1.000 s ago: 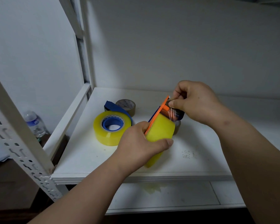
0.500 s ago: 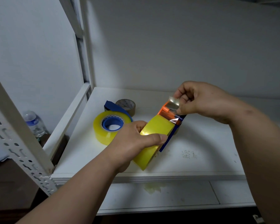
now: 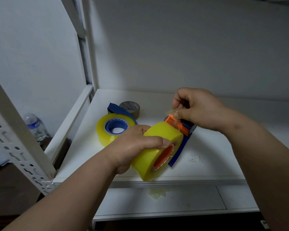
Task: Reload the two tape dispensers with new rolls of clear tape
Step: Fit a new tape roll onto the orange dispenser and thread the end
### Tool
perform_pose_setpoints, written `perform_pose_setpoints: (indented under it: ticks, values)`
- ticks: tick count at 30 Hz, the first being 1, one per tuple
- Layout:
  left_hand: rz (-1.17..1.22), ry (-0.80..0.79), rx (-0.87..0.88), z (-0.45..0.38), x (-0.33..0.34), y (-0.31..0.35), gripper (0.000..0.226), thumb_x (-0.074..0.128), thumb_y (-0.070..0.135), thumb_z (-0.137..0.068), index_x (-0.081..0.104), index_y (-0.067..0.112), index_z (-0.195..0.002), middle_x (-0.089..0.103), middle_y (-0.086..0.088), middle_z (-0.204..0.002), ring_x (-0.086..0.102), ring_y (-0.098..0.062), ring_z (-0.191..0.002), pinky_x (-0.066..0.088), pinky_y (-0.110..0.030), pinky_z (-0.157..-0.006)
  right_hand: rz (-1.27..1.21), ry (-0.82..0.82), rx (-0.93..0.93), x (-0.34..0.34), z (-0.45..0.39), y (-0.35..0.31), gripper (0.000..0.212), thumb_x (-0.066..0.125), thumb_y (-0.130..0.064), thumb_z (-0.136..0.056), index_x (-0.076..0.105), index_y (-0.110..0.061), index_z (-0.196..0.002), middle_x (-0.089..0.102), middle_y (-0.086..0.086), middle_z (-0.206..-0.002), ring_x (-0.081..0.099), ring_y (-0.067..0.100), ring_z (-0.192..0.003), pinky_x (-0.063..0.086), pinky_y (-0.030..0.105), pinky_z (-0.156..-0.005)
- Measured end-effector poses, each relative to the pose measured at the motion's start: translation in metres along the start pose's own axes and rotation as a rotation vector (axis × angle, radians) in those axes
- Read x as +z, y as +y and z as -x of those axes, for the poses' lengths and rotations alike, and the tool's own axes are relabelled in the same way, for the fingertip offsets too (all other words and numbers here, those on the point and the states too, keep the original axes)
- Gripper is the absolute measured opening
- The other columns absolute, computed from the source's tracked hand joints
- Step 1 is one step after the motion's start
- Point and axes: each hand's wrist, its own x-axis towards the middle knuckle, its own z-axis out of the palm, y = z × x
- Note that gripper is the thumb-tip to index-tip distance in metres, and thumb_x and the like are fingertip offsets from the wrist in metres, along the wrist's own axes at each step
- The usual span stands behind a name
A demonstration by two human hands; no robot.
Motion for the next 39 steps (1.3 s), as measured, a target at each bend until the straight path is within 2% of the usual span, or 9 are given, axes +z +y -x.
perform_pose_setpoints:
  ticks: [3,5,9,17,21,26,30,34,39]
  values:
    - [0.02,0.031,0.025,0.001,0.001,-0.001,0.072,0.08,0.036,-0.045,0.069,-0.003,-0.105,0.072,-0.028,-0.102,0.07,-0.035,-0.084,0.056,-0.052,-0.083,0.022,0.029,-0.017,-0.001,-0.001,0.001,0.03,0.07,-0.005,-0.078,0.054,-0.028,-0.071,0.059,-0.009,-0.071,0.053,-0.002,-0.057,0.041,0.005,-0.048]
    - [0.011,0.062,0.047,0.001,0.001,-0.001,0.071,0.08,0.037,-0.045,0.07,-0.002,-0.103,0.072,-0.028,-0.101,0.07,-0.037,-0.084,0.055,-0.056,-0.086,0.012,0.033,-0.021,-0.004,-0.002,0.004,0.028,0.071,-0.006,-0.078,0.055,-0.028,-0.072,0.06,-0.007,-0.073,0.052,-0.005,-0.057,0.04,0.005,-0.048]
    - [-0.04,0.087,0.063,-0.001,0.0,0.0,0.073,0.08,0.04,-0.045,0.07,0.001,-0.106,0.074,-0.024,-0.101,0.069,-0.044,-0.095,0.055,-0.057,-0.086,0.015,0.033,-0.015,-0.005,-0.001,0.01,0.028,0.072,-0.009,-0.078,0.055,-0.031,-0.073,0.06,-0.008,-0.074,0.054,0.001,-0.06,0.041,0.015,-0.053]
    - [-0.175,0.246,0.143,-0.005,0.01,-0.005,0.057,0.078,0.05,-0.04,0.071,0.011,-0.08,0.069,-0.022,-0.085,0.069,-0.038,-0.076,0.056,-0.052,-0.069,0.173,-0.033,-0.038,-0.005,-0.001,0.01,0.031,0.07,-0.009,-0.078,0.053,-0.034,-0.072,0.058,-0.009,-0.073,0.054,0.005,-0.068,0.042,0.023,-0.057]
    - [-0.256,0.274,0.192,-0.007,0.012,-0.006,0.057,0.076,0.056,-0.042,0.07,0.015,-0.082,0.07,-0.019,-0.083,0.069,-0.039,-0.08,0.055,-0.059,-0.075,0.207,-0.051,-0.013,-0.007,-0.003,0.01,0.027,0.07,-0.012,-0.079,0.052,-0.031,-0.073,0.056,-0.009,-0.073,0.052,0.005,-0.068,0.041,0.025,-0.057]
    - [-0.365,0.303,0.256,-0.009,0.014,-0.004,0.061,0.071,0.061,-0.046,0.068,0.013,-0.084,0.069,-0.014,-0.078,0.068,-0.032,-0.072,0.056,-0.054,-0.067,0.328,0.027,-0.022,0.001,-0.007,0.008,0.015,0.066,-0.012,-0.08,0.054,-0.02,-0.084,0.052,-0.008,-0.077,0.051,0.018,-0.073,0.038,0.029,-0.059]
    - [-0.389,0.302,0.266,-0.01,0.011,-0.001,0.066,0.07,0.062,-0.047,0.066,0.009,-0.086,0.067,-0.019,-0.08,0.066,-0.037,-0.074,0.055,-0.057,-0.067,0.226,0.115,0.043,0.008,-0.01,0.009,0.017,0.067,-0.011,-0.079,0.053,-0.021,-0.081,0.052,-0.009,-0.074,0.053,0.017,-0.072,0.045,0.031,-0.065]
    - [-0.322,0.279,0.229,-0.01,0.007,-0.004,0.065,0.075,0.059,-0.045,0.07,0.012,-0.089,0.071,-0.019,-0.085,0.069,-0.039,-0.079,0.055,-0.06,-0.073,0.164,-0.027,0.093,-0.005,-0.012,0.012,0.025,0.072,-0.013,-0.077,0.052,-0.027,-0.075,0.057,-0.009,-0.075,0.052,0.006,-0.067,0.04,0.026,-0.056]
    - [-0.256,0.317,0.195,-0.012,0.01,-0.008,0.064,0.077,0.057,-0.043,0.071,0.012,-0.087,0.071,-0.02,-0.086,0.069,-0.039,-0.081,0.056,-0.061,-0.074,0.297,-0.176,0.119,-0.011,-0.014,0.011,0.023,0.071,-0.013,-0.078,0.052,-0.025,-0.077,0.055,-0.007,-0.075,0.049,0.009,-0.066,0.036,0.027,-0.054]
